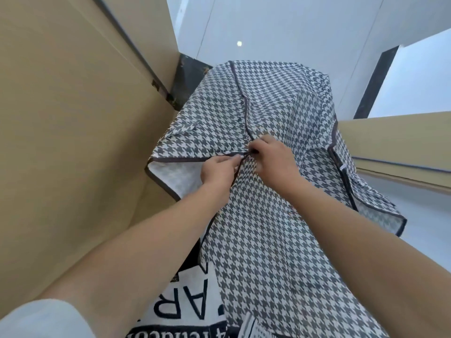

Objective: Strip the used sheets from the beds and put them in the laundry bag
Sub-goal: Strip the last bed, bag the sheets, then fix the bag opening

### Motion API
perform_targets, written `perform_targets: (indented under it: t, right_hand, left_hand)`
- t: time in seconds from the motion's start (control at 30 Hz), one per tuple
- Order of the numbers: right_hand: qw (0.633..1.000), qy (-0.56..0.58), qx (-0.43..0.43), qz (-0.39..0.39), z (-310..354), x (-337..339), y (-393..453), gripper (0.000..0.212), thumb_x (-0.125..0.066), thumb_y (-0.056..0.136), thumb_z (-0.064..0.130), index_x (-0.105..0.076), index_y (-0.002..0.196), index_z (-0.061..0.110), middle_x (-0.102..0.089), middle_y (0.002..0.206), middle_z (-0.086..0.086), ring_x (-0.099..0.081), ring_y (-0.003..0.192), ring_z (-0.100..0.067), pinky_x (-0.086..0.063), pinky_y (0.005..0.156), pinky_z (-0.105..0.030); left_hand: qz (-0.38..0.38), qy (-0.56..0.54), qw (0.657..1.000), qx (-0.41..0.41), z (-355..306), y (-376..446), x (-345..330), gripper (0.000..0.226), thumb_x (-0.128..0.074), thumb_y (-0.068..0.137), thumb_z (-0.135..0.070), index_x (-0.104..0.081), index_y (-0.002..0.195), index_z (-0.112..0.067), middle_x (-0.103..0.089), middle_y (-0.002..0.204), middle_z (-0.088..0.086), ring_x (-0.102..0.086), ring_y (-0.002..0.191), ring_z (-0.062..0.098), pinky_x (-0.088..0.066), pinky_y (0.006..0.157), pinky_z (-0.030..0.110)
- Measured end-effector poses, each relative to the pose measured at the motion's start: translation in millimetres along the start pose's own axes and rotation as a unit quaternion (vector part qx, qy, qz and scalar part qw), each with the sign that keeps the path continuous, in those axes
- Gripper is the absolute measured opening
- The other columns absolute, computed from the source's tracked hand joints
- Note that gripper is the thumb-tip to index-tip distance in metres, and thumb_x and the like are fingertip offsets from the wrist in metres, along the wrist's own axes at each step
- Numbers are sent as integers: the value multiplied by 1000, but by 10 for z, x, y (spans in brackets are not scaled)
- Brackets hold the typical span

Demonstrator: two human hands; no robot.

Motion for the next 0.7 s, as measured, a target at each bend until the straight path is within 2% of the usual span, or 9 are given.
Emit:
perform_targets:
  t: [0.1,0.2,0.3,0.4,0.47,0.53,0.6,0.67,0.7]
  right_hand:
    - [1000,-6,13,-3,11,116,-10,31,-58,97,2,-68,123,15,-63,108,-5,-53,89,-19,-47,81,-33]
    - [998,-36,57,2,66,164,23,38,-58,101,9,-63,136,22,-59,107,-8,-52,87,-22,-50,78,-36]
    - [991,-67,114,13,162,233,74,27,-57,105,26,-70,128,23,-58,101,-5,-52,85,-20,-53,78,-35]
    - [985,-90,147,-28,217,467,146,25,-58,104,31,-73,122,23,-57,102,-2,-52,88,-19,-46,75,-31]
    - [984,-93,142,-50,188,702,210,28,-58,103,34,-72,125,24,-59,109,-4,-54,95,-22,-42,78,-31]
    - [986,-90,117,-78,119,972,291,29,-59,103,33,-71,128,26,-61,116,-6,-56,105,-26,-42,81,-33]
    - [988,-78,75,-107,42,1216,331,28,-59,103,28,-72,128,24,-60,120,-9,-55,113,-31,-43,83,-34]
    - [987,-100,63,-111,121,1329,266,33,-60,101,25,-69,133,21,-58,133,-13,-47,127,-36,-45,97,-41]
    - [981,-134,95,-101,254,1317,188,40,-62,100,28,-64,139,22,-54,143,-14,-41,137,-36,-41,108,-45]
  left_hand:
    - [-12,18,999,-31,-173,-165,8,12,-84,82,-20,-73,84,-16,-78,89,6,-74,95,30,-61,89,51]
    - [-46,41,996,-60,-302,-298,38,12,-82,84,-17,-70,81,-17,-76,89,5,-73,92,28,-62,86,46]
    - [-81,33,994,-70,-343,-413,148,11,-82,84,-18,-72,79,-16,-77,82,3,-74,82,25,-61,71,36]
    - [-111,32,990,-84,-396,-529,268,14,-78,87,-21,-73,79,-11,-75,72,3,-71,68,18,-47,58,28]
    - [-135,34,984,-107,-437,-605,360,20,-74,86,-19,-67,71,-8,-74,69,6,-66,64,18,-43,58,29]
    - [-153,42,979,-129,-507,-692,445,14,-67,77,-21,-60,67,-15,-73,75,17,-59,64,19,-41,58,33]
    - [-168,32,972,-160,-571,-805,529,18,-65,71,-23,-53,59,-18,-68,70,21,-54,62,19,-43,60,33]
    - [-175,19,968,-181,-632,-922,613,29,-73,79,-16,-49,63,-18,-58,65,13,-47,63,18,-40,60,34]
    - [-180,16,966,-182,-634,-932,654,28,-72,83,-11,-49,69,-18,-54,68,8,-45,65,17,-37,60,34]
Point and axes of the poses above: each hand's wrist, its own y-axis towards the middle knuckle, its own x-axis out of the back of the hand, z = x × y, the point moved 5 cm from there along y, towards the middle knuckle
